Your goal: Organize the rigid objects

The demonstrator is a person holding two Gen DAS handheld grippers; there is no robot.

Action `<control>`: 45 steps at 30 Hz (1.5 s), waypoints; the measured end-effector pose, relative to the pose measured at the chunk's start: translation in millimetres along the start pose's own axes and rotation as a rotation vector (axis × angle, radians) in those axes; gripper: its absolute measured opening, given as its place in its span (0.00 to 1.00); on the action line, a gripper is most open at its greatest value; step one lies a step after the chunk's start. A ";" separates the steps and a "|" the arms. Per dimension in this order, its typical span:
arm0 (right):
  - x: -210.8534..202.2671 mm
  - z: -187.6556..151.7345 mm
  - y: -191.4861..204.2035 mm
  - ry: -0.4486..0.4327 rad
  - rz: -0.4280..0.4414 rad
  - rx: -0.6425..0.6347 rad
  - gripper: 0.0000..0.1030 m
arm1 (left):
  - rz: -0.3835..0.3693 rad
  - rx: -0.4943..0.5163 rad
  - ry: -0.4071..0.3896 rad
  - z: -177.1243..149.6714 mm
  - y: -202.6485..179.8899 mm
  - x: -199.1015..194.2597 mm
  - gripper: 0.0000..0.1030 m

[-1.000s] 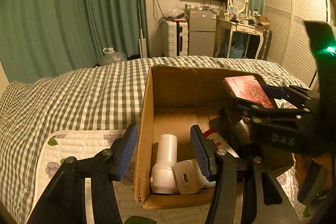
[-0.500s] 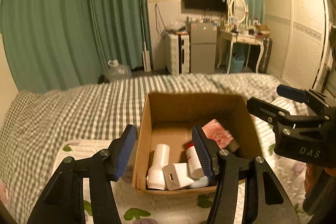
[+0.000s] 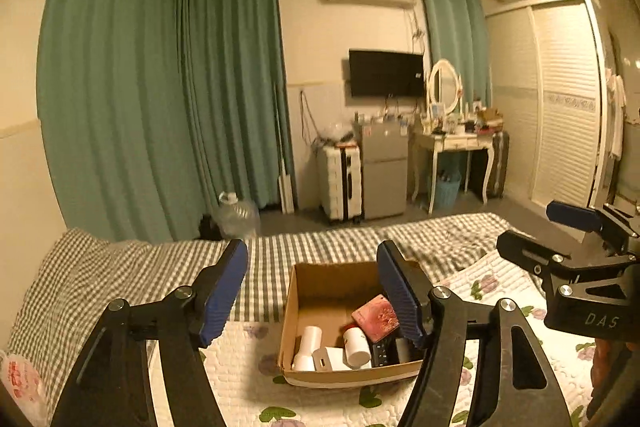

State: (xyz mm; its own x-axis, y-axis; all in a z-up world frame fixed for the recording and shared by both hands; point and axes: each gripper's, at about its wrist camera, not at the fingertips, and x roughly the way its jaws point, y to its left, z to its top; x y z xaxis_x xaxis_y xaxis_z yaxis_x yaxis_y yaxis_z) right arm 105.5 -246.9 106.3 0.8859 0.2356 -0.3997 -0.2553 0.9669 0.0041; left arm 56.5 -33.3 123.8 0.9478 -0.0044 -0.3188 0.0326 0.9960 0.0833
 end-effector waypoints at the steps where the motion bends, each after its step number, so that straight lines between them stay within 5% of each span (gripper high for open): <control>1: -6.2 -1.7 1.7 -0.007 -0.002 0.003 0.89 | 0.001 0.004 -0.010 -2.8 0.0 -4.5 0.69; 5: -24.6 -11.9 6.0 -0.037 -0.019 0.019 1.00 | 0.017 0.009 -0.027 -14.7 -0.2 -12.0 0.72; 19: 21.3 -113.4 14.4 -0.051 -0.051 0.098 1.00 | 0.060 -0.010 0.070 -113.6 0.0 33.6 0.72; 24: 40.7 -128.0 19.6 0.007 -0.081 0.067 1.00 | 0.075 -0.013 0.069 -116.6 -2.3 38.3 0.72; 45: 39.9 -130.4 10.9 -0.006 -0.104 0.112 1.00 | 0.100 -0.012 0.081 -126.5 4.7 38.4 0.72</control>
State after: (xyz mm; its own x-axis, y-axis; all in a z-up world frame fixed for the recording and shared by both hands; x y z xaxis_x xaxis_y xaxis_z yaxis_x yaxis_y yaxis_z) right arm 87.5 -239.9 -29.2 0.9077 0.1339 -0.3976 -0.1176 0.9909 0.0651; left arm 52.9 -17.5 -7.5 0.9176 0.1022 -0.3842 -0.0654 0.9920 0.1077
